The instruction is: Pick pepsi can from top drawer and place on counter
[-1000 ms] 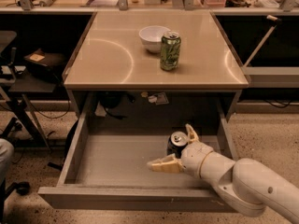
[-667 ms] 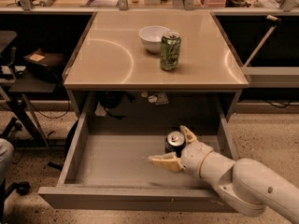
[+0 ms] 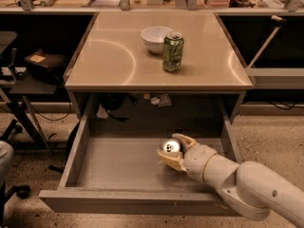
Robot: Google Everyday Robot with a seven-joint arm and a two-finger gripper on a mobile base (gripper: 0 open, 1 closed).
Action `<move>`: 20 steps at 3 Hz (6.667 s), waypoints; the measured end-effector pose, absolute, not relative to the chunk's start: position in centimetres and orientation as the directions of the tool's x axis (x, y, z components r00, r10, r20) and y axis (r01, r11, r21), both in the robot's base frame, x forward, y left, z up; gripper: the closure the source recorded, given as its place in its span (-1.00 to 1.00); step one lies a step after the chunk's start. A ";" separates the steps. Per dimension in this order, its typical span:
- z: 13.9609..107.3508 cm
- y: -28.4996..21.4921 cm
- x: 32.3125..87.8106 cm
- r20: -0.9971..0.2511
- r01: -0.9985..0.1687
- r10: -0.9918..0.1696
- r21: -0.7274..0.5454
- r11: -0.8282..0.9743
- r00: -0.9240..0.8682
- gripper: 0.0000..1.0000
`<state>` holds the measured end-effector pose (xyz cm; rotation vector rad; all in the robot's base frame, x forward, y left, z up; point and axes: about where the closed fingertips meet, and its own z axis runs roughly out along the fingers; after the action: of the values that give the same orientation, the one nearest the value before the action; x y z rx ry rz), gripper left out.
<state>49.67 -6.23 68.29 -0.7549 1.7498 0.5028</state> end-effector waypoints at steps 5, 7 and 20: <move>89.6 3.5 56.6 -0.958 -0.771 -0.276 -0.118 0.625 -0.078 1.00; 89.9 1.9 58.4 -0.953 -0.745 -0.290 -0.126 0.655 -0.093 1.00; 93.4 -14.3 81.1 -0.934 -0.354 -0.157 -0.036 0.934 -0.320 1.00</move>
Offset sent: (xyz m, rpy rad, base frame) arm 0.0326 0.0408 0.0530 0.0541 0.0310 0.1314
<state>81.10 -14.27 93.44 -0.3729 1.9026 0.2068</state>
